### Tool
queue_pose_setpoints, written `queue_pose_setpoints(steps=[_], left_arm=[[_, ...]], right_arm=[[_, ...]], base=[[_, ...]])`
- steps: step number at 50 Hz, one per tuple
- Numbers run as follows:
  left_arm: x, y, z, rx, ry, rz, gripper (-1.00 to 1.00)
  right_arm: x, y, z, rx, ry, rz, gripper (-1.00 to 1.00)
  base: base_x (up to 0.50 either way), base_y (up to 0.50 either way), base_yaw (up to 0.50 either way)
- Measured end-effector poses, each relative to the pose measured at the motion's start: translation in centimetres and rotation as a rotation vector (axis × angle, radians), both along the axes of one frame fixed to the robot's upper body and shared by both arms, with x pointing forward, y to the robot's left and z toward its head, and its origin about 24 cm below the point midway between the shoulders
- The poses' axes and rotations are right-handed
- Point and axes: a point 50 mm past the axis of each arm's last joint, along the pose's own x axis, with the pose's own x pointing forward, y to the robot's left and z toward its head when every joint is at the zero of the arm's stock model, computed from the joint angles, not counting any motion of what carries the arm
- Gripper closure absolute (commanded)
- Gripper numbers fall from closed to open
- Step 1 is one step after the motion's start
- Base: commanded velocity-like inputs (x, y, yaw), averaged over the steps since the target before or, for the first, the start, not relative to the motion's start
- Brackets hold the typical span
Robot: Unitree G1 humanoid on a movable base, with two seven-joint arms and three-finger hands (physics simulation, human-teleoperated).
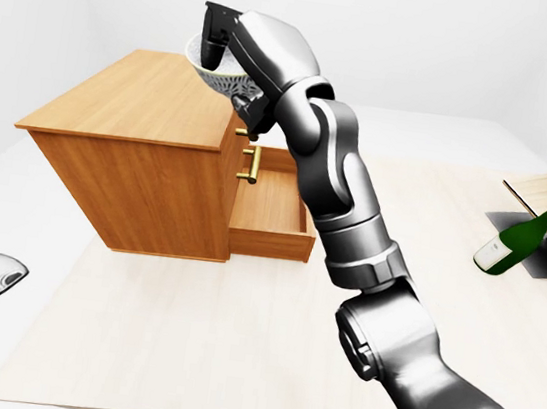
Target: Put the bowl on top of the cabinet.
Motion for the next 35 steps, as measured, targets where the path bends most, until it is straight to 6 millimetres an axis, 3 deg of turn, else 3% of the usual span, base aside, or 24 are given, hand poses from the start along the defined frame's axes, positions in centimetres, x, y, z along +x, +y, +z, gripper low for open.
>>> queue_pose_setpoints(steps=[35], left_arm=[[0.0,0.1,0.1,-0.008,-0.002,-0.006,-1.00]], right_arm=[[0.0,2.4,-0.1,-0.009,0.019,0.037,1.00]], base=[[0.00,0.00,0.00]])
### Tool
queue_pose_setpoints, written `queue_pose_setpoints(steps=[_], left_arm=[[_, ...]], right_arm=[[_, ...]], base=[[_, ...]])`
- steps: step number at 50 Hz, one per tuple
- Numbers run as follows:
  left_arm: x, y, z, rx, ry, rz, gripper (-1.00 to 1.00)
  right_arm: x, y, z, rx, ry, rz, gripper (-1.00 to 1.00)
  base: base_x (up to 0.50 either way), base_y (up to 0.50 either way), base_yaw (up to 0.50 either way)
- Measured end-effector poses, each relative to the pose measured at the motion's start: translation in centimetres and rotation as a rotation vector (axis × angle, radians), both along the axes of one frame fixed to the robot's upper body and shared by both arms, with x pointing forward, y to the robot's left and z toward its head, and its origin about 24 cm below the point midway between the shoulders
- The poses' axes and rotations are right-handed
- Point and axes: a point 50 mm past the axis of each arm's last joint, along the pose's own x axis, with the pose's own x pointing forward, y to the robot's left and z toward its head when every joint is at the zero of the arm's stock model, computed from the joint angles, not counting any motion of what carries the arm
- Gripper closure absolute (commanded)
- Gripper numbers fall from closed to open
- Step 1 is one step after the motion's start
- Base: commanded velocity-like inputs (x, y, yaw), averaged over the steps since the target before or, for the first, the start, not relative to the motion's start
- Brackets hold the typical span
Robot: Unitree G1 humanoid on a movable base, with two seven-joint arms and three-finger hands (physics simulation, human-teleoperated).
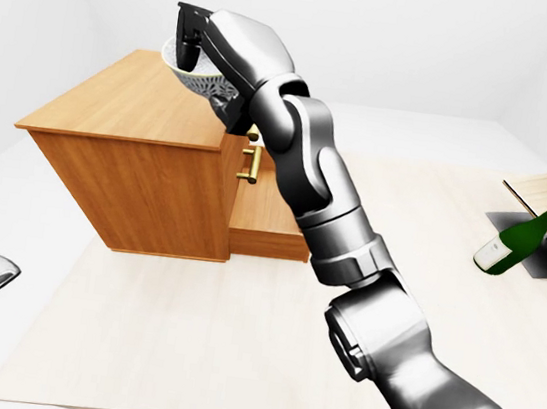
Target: Put the bowl on top of the cabinet.
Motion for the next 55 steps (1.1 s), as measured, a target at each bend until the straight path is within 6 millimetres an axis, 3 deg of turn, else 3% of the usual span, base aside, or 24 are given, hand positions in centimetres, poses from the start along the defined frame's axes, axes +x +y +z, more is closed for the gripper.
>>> queue_pose_setpoints(steps=[21,55], left_arm=[[0.0,0.0,0.0,-0.004,0.001,-0.005,-1.00],[-0.1,-0.2,0.1,-0.009,-0.006,-0.020,-1.00]], right_arm=[[-0.2,1.2,-0.6,-0.001,0.017,0.022,1.00],[1.0,2.5,-2.3,0.005,0.082,0.000,1.00]], base=[[0.00,0.00,0.00],[0.00,0.00,0.00]])
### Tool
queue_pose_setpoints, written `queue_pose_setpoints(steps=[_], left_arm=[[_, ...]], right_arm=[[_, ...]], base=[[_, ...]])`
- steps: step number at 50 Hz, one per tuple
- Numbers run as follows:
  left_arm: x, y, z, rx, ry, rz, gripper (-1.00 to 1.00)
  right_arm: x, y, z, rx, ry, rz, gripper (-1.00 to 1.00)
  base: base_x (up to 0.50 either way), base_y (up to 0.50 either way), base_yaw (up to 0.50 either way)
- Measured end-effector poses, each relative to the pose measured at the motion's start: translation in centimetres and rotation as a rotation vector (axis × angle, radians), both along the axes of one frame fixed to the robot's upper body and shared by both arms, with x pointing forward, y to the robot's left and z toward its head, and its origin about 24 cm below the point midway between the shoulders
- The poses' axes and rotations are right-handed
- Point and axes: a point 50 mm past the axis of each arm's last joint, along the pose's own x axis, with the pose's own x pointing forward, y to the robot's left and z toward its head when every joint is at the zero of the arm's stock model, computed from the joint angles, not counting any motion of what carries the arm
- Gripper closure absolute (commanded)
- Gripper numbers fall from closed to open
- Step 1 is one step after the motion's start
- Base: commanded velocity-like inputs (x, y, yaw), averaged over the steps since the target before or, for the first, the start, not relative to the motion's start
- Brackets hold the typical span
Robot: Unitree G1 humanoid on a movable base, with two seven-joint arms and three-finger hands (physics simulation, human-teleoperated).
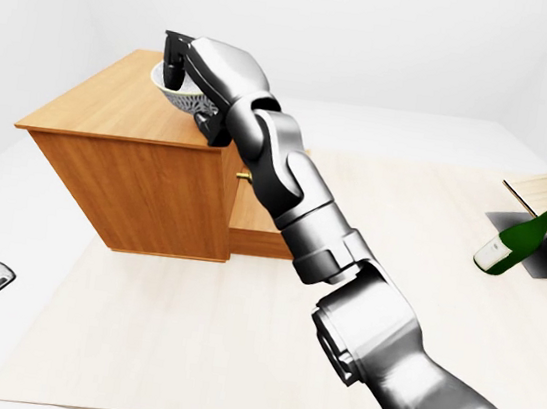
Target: Put the bowl on top of the cabinet.
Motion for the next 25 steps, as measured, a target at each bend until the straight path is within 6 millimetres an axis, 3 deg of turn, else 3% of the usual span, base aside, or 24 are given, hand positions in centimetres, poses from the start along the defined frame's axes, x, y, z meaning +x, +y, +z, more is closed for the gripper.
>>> queue_pose_setpoints(steps=[25], left_arm=[[0.1,0.0,-0.1,0.001,0.006,0.000,-1.00]], right_arm=[[0.5,0.3,-1.1,-0.004,0.029,-0.019,1.00]], base=[[0.00,0.00,0.00]])
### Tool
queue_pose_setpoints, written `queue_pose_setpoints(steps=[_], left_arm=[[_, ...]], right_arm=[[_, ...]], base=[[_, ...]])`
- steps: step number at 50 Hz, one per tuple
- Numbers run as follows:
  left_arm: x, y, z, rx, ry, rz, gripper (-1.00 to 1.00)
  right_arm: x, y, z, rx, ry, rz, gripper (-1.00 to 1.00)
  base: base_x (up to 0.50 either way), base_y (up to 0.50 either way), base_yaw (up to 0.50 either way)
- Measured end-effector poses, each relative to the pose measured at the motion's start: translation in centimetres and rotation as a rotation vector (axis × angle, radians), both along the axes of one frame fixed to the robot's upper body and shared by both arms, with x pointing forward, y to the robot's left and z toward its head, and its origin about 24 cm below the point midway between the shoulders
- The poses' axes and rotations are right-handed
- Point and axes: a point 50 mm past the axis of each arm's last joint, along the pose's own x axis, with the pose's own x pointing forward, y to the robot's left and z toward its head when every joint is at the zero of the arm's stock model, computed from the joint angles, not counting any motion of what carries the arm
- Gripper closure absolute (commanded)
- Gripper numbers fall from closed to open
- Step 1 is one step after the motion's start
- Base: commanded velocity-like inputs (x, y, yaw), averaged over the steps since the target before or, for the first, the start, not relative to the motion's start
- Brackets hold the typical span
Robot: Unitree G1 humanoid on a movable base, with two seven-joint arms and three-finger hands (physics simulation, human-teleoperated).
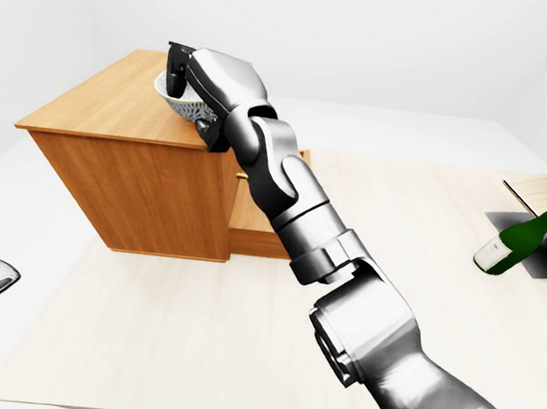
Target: Put the bowl on top of the cabinet.
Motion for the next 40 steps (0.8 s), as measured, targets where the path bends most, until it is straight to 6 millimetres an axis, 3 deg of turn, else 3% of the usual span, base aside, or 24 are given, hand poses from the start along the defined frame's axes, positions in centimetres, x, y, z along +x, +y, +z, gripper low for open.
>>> queue_pose_setpoints(steps=[40], left_arm=[[-0.12,0.01,0.05,-0.003,-0.006,-0.001,-1.00]], right_arm=[[-0.86,0.92,-0.22,0.001,-0.026,0.023,1.00]], base=[[0.00,0.00,0.00]])
